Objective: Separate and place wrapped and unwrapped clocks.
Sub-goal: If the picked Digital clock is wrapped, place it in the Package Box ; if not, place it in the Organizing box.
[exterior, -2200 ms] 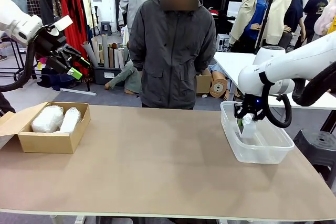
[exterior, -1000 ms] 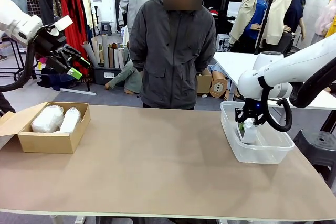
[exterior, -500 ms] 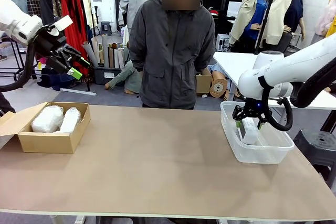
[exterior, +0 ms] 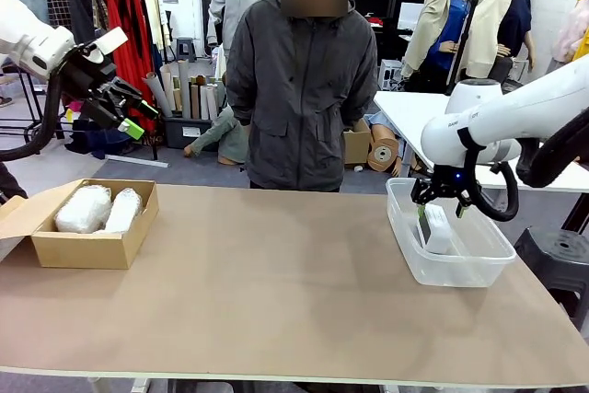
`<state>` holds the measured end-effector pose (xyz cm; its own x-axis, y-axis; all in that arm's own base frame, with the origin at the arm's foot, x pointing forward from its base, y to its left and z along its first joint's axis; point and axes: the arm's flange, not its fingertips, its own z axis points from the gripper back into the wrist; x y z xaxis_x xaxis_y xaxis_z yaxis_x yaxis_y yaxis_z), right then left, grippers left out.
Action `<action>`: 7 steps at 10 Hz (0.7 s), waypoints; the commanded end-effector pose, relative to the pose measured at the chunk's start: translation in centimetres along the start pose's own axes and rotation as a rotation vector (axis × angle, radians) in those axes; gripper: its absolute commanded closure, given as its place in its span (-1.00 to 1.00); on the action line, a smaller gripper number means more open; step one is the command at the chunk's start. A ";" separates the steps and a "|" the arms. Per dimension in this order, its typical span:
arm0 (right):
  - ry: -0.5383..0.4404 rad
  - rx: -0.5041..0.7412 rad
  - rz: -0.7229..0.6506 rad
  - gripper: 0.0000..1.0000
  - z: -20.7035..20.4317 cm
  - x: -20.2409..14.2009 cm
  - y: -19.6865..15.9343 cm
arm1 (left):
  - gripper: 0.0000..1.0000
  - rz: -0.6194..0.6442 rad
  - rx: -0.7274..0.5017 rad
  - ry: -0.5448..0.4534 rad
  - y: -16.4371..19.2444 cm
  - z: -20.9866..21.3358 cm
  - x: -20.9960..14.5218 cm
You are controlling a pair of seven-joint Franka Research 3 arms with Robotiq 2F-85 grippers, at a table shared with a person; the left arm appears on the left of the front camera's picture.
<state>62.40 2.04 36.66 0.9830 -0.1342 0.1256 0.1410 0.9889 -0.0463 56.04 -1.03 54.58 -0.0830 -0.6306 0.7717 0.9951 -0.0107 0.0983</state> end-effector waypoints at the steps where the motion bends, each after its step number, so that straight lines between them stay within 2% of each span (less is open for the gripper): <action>1: -0.012 -0.009 0.082 -1.00 1.9 0.1 -1.1 | -1.00 0.000 0.006 -0.010 0.0 0.1 0.2; 3: 0.020 -0.024 0.198 -1.00 3.0 0.3 -1.7 | -1.00 0.000 0.006 -0.010 0.0 0.1 0.2; 5: 0.008 -0.007 0.133 -1.00 2.5 -0.2 -0.9 | -1.00 0.000 0.006 -0.010 0.0 0.1 0.2; 7: 0.008 -0.007 0.133 -1.00 2.5 -0.2 -0.9 | -1.00 0.000 0.006 -0.010 0.0 0.1 0.2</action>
<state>61.75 1.02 39.21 0.9952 0.0216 0.0958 -0.0149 0.9974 -0.0706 56.04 -1.03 54.58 -0.0830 -0.6306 0.7717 0.9951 -0.0107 0.0983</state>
